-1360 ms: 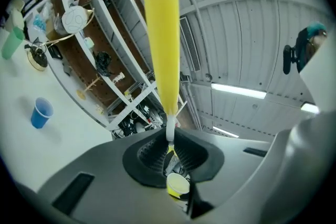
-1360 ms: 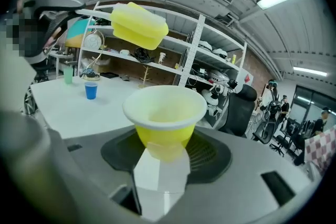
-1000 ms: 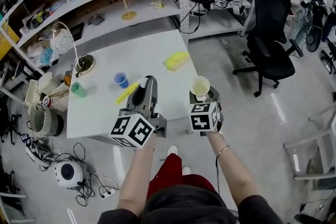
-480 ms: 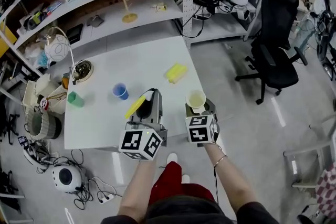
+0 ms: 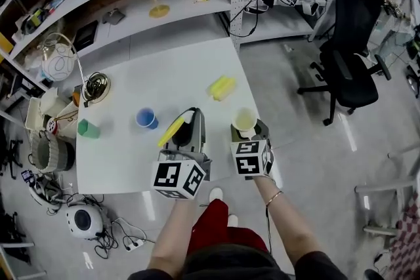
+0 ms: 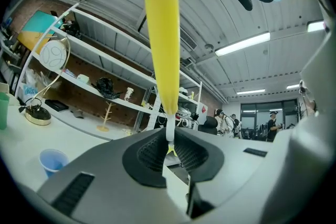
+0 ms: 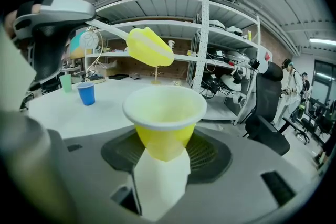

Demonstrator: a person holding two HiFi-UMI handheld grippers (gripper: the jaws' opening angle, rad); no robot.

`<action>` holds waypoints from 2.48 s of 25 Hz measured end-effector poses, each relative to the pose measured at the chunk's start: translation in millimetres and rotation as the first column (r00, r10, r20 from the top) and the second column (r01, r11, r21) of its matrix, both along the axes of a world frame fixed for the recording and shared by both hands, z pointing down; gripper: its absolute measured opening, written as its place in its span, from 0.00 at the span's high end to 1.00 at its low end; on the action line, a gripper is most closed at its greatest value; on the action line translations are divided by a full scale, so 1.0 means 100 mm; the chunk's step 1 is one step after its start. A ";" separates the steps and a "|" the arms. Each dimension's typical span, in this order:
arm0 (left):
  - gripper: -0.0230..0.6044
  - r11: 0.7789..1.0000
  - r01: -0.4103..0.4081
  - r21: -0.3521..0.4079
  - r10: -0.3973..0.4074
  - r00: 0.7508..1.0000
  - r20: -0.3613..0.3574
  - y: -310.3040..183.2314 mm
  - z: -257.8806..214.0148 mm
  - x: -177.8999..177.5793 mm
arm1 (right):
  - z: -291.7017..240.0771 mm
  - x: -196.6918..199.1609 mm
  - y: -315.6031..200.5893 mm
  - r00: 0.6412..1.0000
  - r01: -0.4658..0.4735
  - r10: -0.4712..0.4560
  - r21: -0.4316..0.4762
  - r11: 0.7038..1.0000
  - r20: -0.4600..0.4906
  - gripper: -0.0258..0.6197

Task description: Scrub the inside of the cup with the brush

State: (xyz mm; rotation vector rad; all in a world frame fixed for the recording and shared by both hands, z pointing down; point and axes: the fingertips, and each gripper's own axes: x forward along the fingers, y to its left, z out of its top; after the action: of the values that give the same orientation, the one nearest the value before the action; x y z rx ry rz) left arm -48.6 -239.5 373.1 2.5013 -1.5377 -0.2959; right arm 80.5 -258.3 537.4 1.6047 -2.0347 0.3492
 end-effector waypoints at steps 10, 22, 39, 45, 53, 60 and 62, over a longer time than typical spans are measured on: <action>0.89 0.999 -0.017 -0.034 0.017 1.000 -0.004 -0.47 0.16 0.02 | 0.17 -0.01 -0.46 1.000 -0.016 0.016 -0.025 1.000 -0.005 0.59; 0.89 0.995 -0.034 -0.090 0.034 0.999 -0.008 -0.89 0.39 0.04 | 0.41 -0.04 -0.80 1.000 -0.026 0.026 -0.055 0.998 -0.003 0.59; 0.89 0.992 -0.045 -0.114 0.044 0.999 -0.012 -1.13 0.55 0.03 | 0.54 -0.09 -1.02 0.999 -0.040 0.041 -0.079 0.996 0.007 0.59; 0.89 0.992 -0.046 -0.121 0.044 0.999 -0.019 -1.17 0.56 0.01 | 0.55 -0.12 -1.03 1.000 -0.019 0.021 -0.090 0.996 0.020 0.59; 0.89 0.991 -0.053 -0.123 0.050 0.998 -0.025 -1.16 0.58 0.04 | 0.57 -0.13 -1.01 0.999 0.001 0.004 -0.113 0.994 0.043 0.57; 0.89 0.991 -0.049 -0.122 0.046 0.999 -0.028 -1.14 0.56 0.02 | 0.57 -0.08 -1.01 0.998 -0.031 0.036 -0.112 0.993 0.042 0.56; 0.89 0.991 -0.050 -0.122 0.046 0.998 -0.030 -1.14 0.55 0.02 | 0.57 -0.09 -1.00 0.998 -0.033 0.039 -0.109 0.993 0.054 0.54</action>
State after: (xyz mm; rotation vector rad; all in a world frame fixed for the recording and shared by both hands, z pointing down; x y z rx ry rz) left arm -46.8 -353.0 428.0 2.4254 -1.4376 -0.2195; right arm 71.4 -358.0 594.2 1.5832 -1.9942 0.5139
